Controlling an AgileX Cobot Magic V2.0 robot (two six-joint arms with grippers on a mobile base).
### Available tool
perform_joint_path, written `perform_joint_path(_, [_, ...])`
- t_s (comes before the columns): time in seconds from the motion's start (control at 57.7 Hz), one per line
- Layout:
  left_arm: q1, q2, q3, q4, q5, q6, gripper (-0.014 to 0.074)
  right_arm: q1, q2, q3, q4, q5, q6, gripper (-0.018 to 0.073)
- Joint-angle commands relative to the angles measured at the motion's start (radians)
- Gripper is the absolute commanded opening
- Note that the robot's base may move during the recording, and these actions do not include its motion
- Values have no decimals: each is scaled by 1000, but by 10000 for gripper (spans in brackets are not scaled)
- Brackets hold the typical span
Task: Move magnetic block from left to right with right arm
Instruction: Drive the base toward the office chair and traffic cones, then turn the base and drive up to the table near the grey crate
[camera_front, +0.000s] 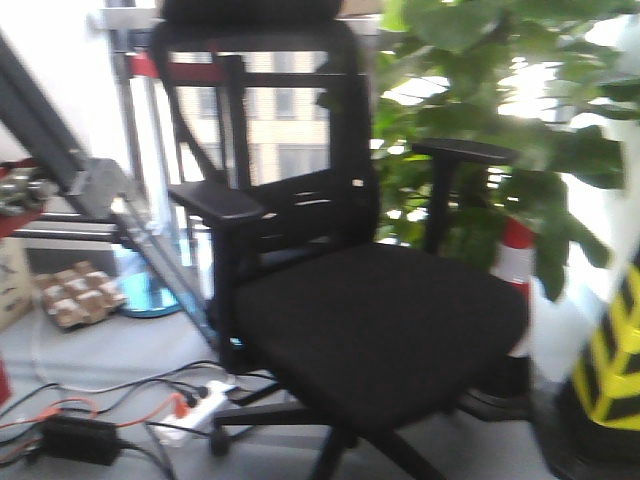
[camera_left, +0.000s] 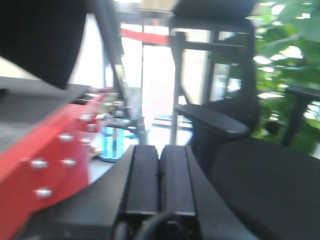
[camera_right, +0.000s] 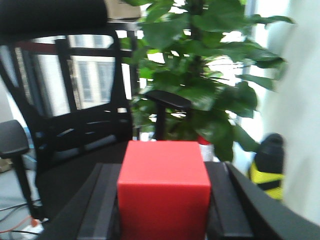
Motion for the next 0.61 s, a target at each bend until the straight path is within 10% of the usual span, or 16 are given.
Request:
perform_joint_path(0.0, [0, -9, 8, -3, -83, -7, -126, -6, 11, -30, 2, -92, -10, 319])
perform_joint_path(0.589, [0, -9, 8, -3, -83, -7, -126, -6, 11, -30, 2, -92, -10, 319])
